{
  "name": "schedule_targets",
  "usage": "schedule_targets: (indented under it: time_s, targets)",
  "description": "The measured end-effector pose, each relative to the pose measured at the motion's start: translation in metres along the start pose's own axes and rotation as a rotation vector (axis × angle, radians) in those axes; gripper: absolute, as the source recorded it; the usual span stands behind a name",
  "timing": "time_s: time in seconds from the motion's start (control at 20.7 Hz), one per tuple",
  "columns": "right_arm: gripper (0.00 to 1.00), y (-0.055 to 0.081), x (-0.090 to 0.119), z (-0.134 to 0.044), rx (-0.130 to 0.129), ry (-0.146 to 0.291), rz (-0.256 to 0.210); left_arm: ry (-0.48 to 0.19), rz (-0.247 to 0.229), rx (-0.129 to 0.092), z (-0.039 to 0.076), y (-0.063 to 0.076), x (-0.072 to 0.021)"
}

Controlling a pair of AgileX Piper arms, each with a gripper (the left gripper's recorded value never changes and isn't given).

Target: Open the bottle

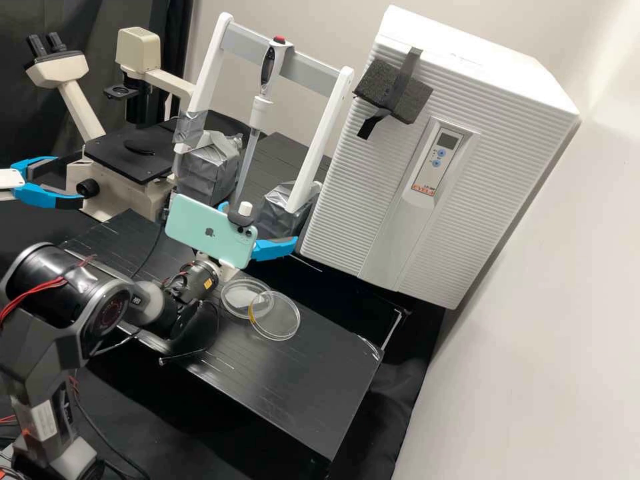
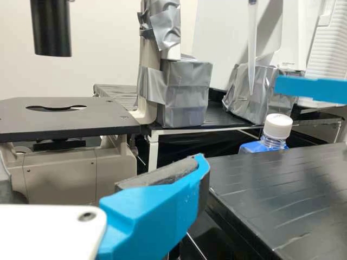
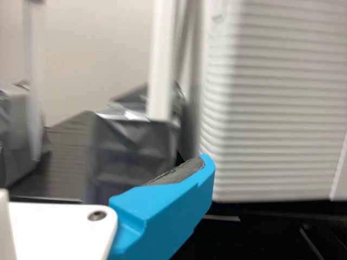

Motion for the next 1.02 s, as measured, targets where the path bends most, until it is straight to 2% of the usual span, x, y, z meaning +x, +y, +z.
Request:
schedule_targets:
  time_s: [0.1,0.15,0.34,0.39,0.63,0.82,1.02]
  targets:
    - [1.0,-0.004,-0.006,-0.008,-0.015,0.044,-0.004,-0.004,-0.003,0.002,0.0,0.0,0.0]
    - [1.0,-0.008,-0.008,-0.01,-0.021,0.05,-0.019,-0.007,-0.005,0.003,0.001,0.0,0.0]
    - [1.0,-0.017,-0.014,-0.011,-0.049,0.055,-0.055,-0.012,-0.008,0.006,0.001,-0.001,0.0]
    - [1.0,-0.019,-0.014,-0.011,-0.065,0.055,-0.061,-0.012,-0.008,0.006,0.001,-0.001,0.0]
    - [1.0,-0.033,-0.011,-0.007,-0.11,0.044,-0.108,-0.012,-0.008,0.006,0.001,-0.001,0.0]
    - [1.0,-0.041,-0.011,-0.007,-0.122,0.045,-0.136,-0.015,-0.009,0.006,0.002,-0.001,0.0002]
    - [1.0,-0.045,-0.01,-0.006,-0.123,0.038,-0.152,-0.015,-0.008,0.007,0.002,0.0,0.0006]
